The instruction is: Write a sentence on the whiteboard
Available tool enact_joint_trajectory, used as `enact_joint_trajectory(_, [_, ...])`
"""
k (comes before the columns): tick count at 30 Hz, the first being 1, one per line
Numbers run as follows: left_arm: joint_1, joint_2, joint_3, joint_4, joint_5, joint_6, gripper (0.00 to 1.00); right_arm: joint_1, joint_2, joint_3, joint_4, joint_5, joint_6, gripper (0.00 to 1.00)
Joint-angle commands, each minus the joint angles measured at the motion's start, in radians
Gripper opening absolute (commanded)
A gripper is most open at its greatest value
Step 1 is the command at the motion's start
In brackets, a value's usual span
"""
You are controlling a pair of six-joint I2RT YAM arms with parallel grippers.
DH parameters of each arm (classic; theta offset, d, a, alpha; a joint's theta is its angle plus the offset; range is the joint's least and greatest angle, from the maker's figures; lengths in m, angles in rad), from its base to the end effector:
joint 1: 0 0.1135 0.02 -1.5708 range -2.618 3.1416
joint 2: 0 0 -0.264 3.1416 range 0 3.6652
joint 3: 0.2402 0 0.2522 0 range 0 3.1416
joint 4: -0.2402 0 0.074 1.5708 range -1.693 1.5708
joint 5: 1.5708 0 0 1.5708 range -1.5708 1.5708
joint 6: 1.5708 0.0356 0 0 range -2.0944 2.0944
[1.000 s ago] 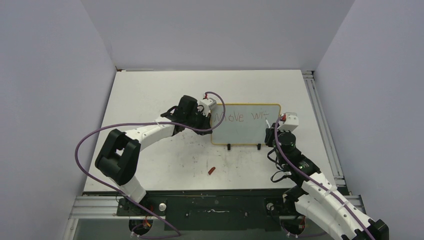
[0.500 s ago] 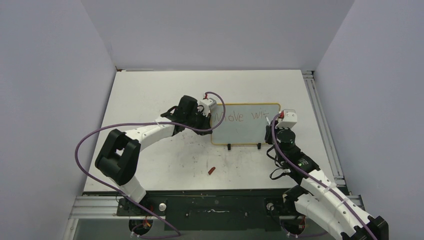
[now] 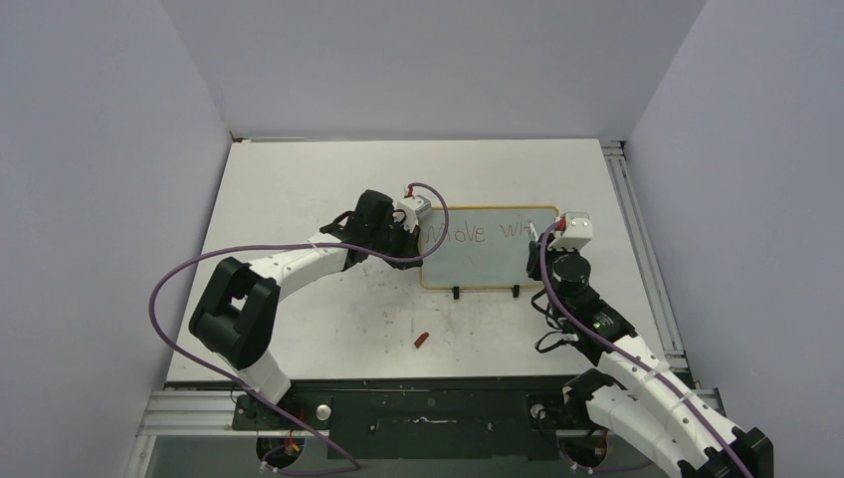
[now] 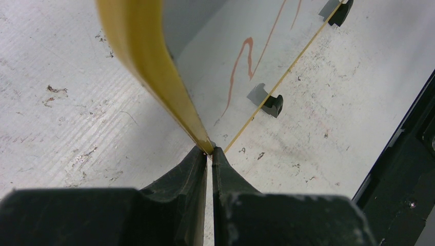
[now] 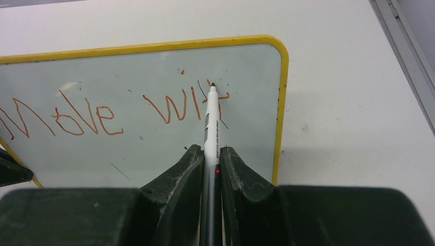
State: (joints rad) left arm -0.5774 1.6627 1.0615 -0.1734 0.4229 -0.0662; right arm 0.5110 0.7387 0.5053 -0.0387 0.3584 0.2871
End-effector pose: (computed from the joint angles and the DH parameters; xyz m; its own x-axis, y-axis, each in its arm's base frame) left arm 0.2905 -0.2067 0.2128 -0.6339 0.3410 -0.6941 0.7031 0.6279 -0.3337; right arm 0.1635 0.0773 0.2641 -0.2711 0.1520 -0.9505 -0.0902 0.9791 0.1823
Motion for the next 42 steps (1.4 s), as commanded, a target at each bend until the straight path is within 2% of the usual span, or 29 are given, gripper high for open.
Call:
enact_joint_trajectory(1, [-0.006, -0.047, 0.039, 0.008, -0.003, 0.017, 0.04, -0.006, 0.007, 0.049, 0.067, 0.007, -0.016, 0.05])
enact_joint_trajectory(20, [-0.006, -0.050, 0.039, 0.007, -0.002, 0.017, 0.04, -0.007, -0.042, -0.027, -0.053, 0.003, 0.081, 0.05])
enact_joint_trajectory(42, [-0.006, -0.049, 0.041, 0.008, -0.003, 0.017, 0.04, -0.006, -0.044, -0.037, -0.087, 0.048, 0.100, 0.05])
